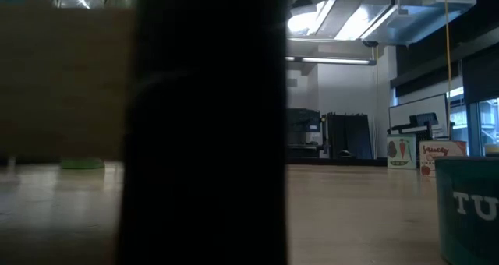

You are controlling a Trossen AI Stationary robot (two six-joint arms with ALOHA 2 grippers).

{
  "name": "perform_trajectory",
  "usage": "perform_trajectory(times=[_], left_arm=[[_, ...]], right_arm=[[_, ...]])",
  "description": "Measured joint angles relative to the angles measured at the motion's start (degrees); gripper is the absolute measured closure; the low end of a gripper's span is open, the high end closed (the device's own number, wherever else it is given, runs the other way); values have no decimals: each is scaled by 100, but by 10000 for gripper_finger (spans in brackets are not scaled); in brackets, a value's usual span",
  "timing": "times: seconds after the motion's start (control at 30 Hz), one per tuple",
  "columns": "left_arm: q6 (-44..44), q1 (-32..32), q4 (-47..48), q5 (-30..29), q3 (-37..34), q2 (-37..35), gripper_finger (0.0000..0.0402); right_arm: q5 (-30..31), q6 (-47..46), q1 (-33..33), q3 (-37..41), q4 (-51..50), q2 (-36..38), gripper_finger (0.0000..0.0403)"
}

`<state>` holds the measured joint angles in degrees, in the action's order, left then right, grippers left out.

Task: Pick and place cans onto a shelf
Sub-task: Put the canned cherries on the shelf

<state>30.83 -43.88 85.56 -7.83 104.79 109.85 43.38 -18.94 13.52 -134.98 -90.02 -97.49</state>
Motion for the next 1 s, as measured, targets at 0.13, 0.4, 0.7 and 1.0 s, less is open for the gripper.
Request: perform_trajectory(times=[0.13, 0.4, 0.7, 1.0], left_arm=[[-15, -7, 2, -111, 0, 51, 401], [9, -4, -15, -128, 0, 47, 401], [58, 26, -271, -16, -224, 43, 401], [503, 35, -492, 135, -245, 43, 384]], right_arm=[[-4, -2, 0, 0, 0, 0, 399], [-24, -4, 0, 0, 0, 0, 399], [-149, -7, 0, 0, 0, 0, 399], [-155, -11, -1, 0, 0, 0, 399]])
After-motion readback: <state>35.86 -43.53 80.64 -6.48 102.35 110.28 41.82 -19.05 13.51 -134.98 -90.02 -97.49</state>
